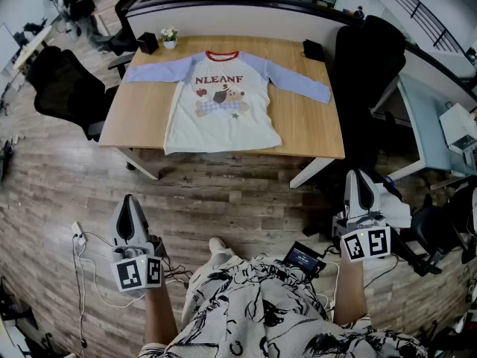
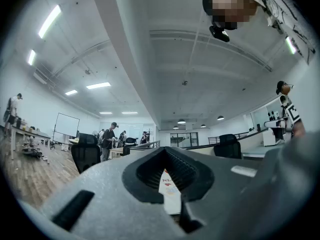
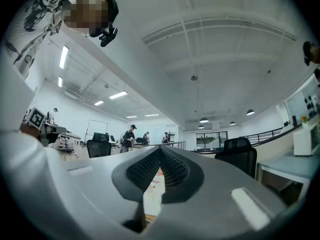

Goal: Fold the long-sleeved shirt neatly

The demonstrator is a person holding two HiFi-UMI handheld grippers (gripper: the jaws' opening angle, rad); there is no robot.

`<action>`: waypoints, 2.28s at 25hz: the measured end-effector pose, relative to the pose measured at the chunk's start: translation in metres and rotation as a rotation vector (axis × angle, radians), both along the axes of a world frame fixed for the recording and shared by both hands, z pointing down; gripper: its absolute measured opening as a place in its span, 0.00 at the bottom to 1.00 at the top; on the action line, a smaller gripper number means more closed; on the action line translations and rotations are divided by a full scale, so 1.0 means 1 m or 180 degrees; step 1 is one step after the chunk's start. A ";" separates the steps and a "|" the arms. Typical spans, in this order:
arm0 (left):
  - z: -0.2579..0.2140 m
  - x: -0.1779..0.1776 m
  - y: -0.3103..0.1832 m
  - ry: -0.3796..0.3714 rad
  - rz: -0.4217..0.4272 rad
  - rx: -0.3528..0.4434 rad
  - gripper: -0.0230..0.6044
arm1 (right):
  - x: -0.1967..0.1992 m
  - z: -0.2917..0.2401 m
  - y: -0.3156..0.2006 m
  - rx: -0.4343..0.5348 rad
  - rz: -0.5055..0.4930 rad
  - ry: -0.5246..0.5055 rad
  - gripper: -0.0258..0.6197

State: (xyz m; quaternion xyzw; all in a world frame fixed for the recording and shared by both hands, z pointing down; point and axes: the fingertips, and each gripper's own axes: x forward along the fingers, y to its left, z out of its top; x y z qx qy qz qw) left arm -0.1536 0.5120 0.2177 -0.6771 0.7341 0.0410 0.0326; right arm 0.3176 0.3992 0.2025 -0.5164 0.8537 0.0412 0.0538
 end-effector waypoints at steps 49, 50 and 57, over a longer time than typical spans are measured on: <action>0.007 -0.062 -0.041 -0.0091 -0.0078 -0.0014 0.64 | -0.053 0.004 -0.024 -0.0002 0.0188 -0.0195 0.67; 0.008 -0.067 -0.046 -0.0094 -0.0039 -0.0023 0.64 | -0.056 0.005 -0.025 -0.0003 0.0221 -0.0179 0.67; 0.019 -0.095 -0.074 -0.0046 0.0134 -0.0126 0.64 | -0.068 0.009 -0.032 -0.0082 0.0392 -0.0120 0.67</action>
